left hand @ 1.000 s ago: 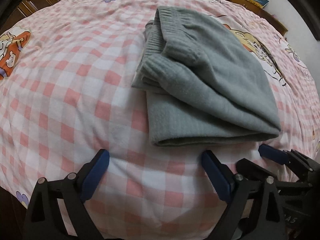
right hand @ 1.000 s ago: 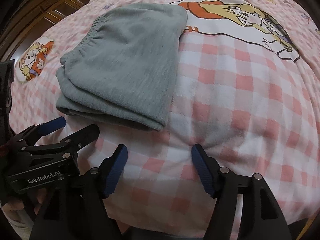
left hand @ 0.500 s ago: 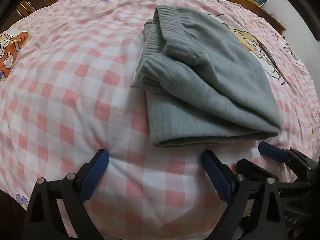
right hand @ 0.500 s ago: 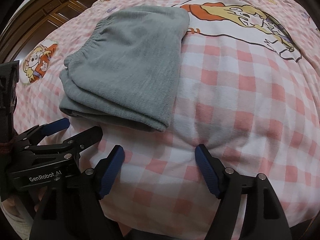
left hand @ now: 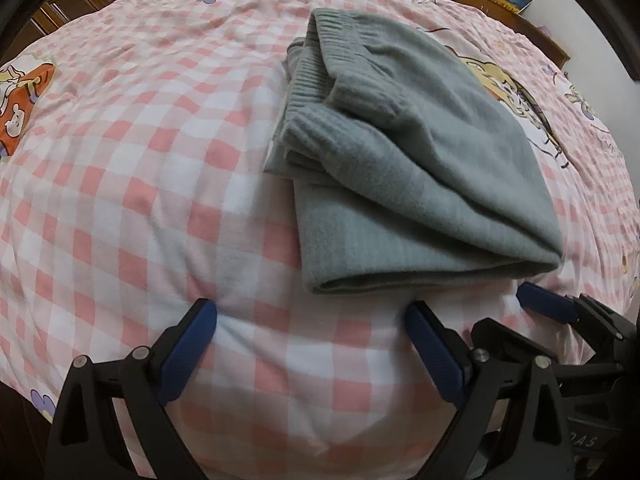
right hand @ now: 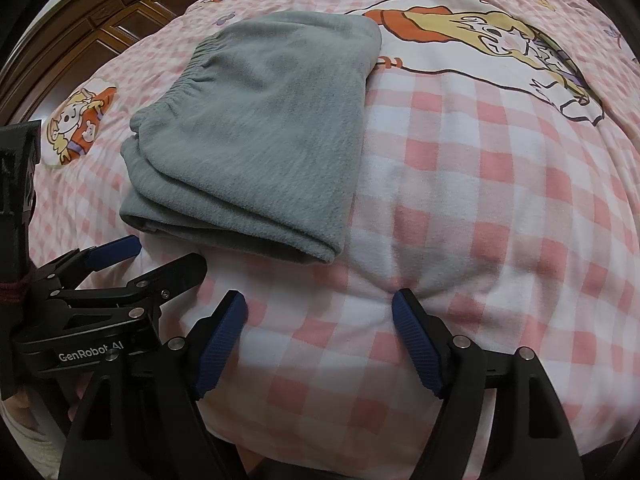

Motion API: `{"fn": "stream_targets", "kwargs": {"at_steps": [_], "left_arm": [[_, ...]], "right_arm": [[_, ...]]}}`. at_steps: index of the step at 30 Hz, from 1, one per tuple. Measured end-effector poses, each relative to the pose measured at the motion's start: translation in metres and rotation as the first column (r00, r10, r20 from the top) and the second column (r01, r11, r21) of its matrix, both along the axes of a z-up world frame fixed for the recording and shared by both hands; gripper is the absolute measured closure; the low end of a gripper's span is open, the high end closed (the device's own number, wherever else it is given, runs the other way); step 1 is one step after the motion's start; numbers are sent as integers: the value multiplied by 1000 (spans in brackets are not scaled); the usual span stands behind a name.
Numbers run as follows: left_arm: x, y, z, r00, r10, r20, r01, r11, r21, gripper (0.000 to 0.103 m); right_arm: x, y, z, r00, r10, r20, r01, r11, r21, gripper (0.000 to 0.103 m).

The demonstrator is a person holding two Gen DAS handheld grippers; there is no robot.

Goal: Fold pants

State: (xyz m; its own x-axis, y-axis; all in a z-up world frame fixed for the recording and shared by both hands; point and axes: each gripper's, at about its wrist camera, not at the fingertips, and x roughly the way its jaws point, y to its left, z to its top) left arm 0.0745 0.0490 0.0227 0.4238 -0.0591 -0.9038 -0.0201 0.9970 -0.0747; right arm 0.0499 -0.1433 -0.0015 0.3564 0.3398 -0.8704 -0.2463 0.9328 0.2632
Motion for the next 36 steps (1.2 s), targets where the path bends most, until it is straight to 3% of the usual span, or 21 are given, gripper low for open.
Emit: {"fn": "stream_targets", "kwargs": {"at_steps": [36], "left_arm": [[-7,12,2,1000,-1,14,1,999,-34,8]], "right_arm": [[2,11,-1,1000,-4,11,4,1000,16,16]]}}
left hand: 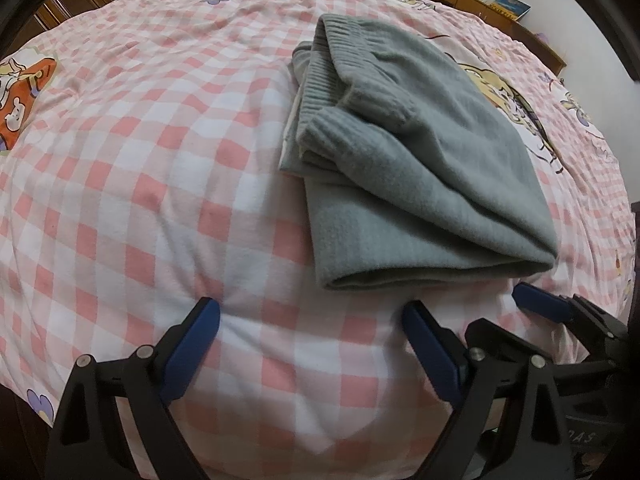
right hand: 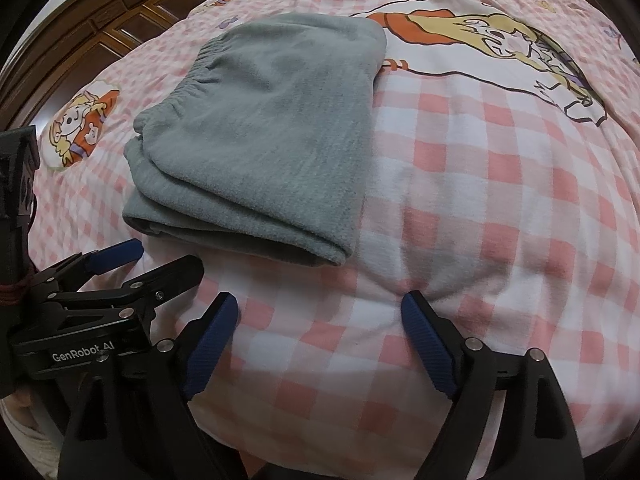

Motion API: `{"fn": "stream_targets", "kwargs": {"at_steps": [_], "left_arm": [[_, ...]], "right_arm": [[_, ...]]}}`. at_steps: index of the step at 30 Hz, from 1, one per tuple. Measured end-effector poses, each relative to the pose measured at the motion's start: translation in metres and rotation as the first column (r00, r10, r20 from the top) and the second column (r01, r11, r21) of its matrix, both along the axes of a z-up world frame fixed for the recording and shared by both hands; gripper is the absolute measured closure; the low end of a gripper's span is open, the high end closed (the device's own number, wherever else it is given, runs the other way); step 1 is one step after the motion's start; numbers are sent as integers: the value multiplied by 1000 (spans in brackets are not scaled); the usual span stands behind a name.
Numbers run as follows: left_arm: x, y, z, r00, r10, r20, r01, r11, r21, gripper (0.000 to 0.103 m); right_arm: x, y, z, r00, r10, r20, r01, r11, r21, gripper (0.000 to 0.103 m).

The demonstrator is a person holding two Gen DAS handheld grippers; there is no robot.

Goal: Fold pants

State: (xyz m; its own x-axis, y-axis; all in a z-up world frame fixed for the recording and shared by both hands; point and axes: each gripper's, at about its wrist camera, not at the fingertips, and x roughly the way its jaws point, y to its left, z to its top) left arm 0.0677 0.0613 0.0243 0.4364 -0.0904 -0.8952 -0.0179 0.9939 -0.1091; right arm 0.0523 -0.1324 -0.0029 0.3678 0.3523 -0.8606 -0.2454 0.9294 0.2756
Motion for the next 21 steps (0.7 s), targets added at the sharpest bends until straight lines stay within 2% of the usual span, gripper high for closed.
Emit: {"fn": "stream_targets", "kwargs": {"at_steps": [21], "left_arm": [[2,4,1,1000,-2,-4,2,1000,-9,8]], "right_arm": [[0,1,-2,1000,7,13,-7,1000,11,12]]}}
